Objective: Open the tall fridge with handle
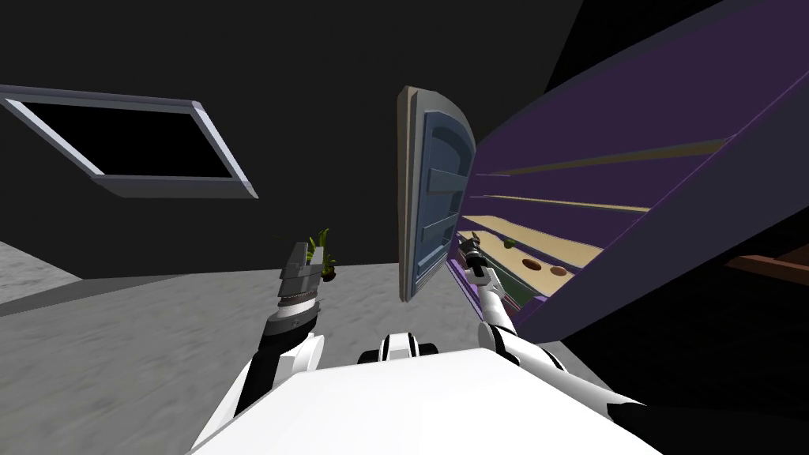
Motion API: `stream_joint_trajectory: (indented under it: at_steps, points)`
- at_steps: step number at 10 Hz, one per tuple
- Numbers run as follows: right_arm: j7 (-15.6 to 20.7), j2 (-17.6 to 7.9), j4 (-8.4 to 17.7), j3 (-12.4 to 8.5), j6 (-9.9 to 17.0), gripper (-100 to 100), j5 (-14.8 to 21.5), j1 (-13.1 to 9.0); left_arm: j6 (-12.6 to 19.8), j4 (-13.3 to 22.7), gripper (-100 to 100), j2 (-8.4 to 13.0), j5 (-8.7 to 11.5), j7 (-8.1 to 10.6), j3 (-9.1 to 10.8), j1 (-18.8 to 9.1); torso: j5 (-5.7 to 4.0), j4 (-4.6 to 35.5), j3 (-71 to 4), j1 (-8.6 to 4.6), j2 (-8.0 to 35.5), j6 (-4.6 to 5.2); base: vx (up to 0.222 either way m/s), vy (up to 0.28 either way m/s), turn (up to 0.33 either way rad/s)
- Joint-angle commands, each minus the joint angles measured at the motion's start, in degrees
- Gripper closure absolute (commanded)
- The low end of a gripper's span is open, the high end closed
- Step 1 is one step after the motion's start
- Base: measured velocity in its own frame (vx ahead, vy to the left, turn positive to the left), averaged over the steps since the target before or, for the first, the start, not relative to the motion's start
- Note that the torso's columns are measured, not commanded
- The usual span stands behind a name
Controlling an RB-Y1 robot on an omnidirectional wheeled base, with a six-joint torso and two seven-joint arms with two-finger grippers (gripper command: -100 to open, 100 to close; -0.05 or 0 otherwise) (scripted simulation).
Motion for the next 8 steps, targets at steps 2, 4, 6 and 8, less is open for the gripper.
stream_joint_trajectory:
  at_steps: [2,4,6,8]
  points:
    - [-0.37,-0.05,-0.56,0.79,5.73,-100,-0.24,-2.02,0.00,0.00,0,0.00,0.00,0.00,0.00,0.00,0.01,0.01,0.03,0.05,0.06,0.00,0.000,0.121,0.014]
    - [-0.58,-0.35,-0.37,1.16,8.81,-100,-0.46,-3.64,0.00,0.00,0,0.00,0.00,0.00,0.00,0.00,0.00,0.01,0.03,-0.02,0.05,0.00,0.007,0.111,0.015]
    - [-0.82,-0.72,-0.16,1.54,11.81,-100,-0.70,-5.25,0.00,0.00,0,0.00,0.00,0.00,0.00,0.00,0.02,-0.02,-0.04,0.08,-0.06,0.00,0.025,0.133,0.014]
    - [-1.09,-1.15,0.08,1.92,15.00,-100,-0.95,-6.87,0.00,0.00,0,0.00,0.00,0.00,0.00,0.00,0.01,0.01,0.02,0.01,0.03,0.01,0.016,0.124,0.013]
